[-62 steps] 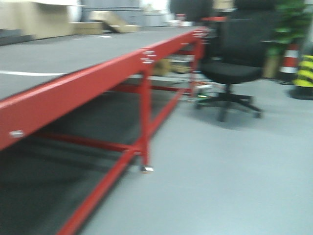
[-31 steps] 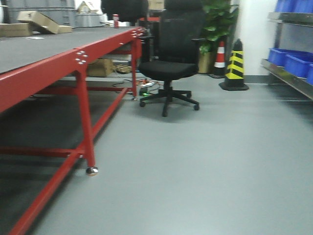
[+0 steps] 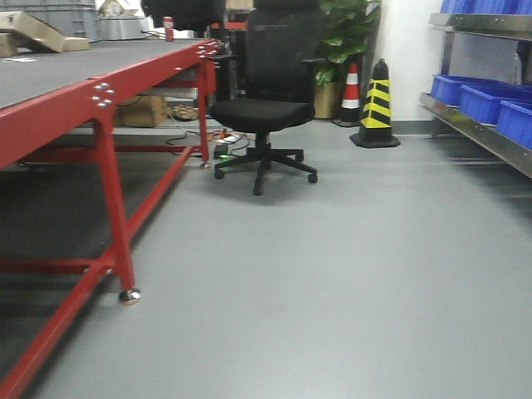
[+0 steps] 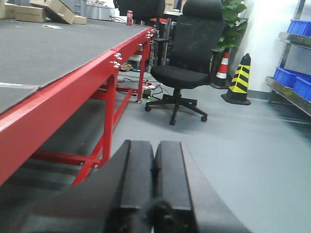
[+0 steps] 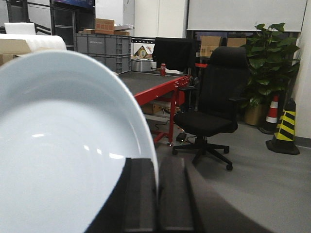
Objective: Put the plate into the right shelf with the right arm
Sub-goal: 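Hold the plate in the right gripper while driving past the red table, then drive toward the steel shelf rack with blue bins, plate held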
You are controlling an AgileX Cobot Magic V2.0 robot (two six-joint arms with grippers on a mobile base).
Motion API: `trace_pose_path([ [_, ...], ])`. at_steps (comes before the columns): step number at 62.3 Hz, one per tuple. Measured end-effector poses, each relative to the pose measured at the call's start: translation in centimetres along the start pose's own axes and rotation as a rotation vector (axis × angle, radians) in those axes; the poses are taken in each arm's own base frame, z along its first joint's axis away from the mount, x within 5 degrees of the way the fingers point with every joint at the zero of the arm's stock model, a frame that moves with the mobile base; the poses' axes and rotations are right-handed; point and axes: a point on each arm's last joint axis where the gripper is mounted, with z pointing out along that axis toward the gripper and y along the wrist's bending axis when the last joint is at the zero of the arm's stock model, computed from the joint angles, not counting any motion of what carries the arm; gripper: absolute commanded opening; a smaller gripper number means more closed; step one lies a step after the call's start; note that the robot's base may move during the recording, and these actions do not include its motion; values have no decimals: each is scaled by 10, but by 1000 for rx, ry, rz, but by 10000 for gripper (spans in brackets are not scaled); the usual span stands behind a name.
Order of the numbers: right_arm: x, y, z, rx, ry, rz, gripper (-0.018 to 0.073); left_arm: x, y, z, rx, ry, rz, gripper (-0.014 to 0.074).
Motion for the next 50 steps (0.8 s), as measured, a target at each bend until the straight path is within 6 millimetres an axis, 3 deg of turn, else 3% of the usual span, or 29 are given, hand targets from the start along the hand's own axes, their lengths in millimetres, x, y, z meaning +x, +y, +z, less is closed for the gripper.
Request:
trace_pose_path([
  [50,0,0,0,0,2,-2,54,0,0,0,0,0,0,-47],
])
